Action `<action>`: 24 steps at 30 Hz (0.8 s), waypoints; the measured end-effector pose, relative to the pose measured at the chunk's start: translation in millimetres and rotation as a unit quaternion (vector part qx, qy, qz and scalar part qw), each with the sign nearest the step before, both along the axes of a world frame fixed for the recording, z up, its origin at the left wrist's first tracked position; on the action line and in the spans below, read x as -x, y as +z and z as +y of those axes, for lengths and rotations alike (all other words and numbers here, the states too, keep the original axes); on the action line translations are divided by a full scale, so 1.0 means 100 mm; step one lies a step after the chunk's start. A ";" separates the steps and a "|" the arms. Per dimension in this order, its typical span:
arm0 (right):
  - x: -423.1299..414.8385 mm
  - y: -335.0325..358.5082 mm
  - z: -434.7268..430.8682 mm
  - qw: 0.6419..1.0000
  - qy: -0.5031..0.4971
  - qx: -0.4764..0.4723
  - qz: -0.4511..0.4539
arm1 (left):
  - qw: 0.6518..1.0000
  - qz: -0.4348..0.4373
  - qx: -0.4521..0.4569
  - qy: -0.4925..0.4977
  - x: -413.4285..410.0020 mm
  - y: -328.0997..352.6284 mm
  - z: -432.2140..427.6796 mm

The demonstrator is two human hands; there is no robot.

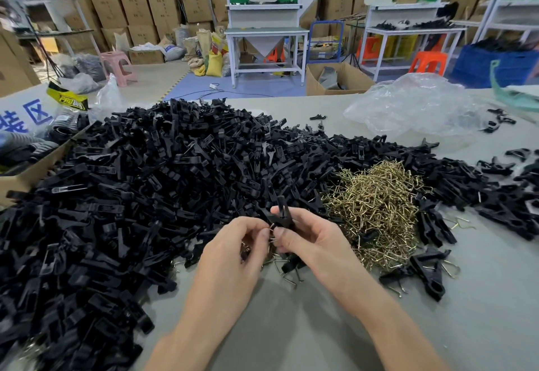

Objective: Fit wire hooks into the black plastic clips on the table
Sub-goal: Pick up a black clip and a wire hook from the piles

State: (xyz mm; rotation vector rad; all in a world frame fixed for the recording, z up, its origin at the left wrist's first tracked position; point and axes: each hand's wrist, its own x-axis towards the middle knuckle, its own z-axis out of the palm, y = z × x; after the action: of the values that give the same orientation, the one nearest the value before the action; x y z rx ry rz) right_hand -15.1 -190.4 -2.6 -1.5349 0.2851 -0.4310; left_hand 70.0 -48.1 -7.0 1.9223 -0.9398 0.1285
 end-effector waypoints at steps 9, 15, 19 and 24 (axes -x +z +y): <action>-0.02 0.00 0.01 0.999 -0.034 -0.023 -0.019 | 1.000 -0.002 0.004 0.005 0.06 0.02 -0.01; -0.04 -0.02 0.04 0.995 -0.100 0.022 -0.013 | 0.988 -0.145 -0.052 0.012 0.06 0.04 0.02; -0.03 -0.02 -0.04 0.992 -0.123 -0.023 -0.030 | 0.988 -0.132 -0.065 0.036 0.05 0.05 0.04; -0.02 -0.01 -0.04 0.997 -0.082 -0.005 -0.009 | 0.995 0.085 0.046 0.033 0.04 0.07 0.03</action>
State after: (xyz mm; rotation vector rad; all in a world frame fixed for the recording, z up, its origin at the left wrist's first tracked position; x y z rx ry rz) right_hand -12.7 -194.0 -3.5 -1.5021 0.3996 -0.5714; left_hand 66.3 -45.5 -0.4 1.8482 -0.7435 0.0447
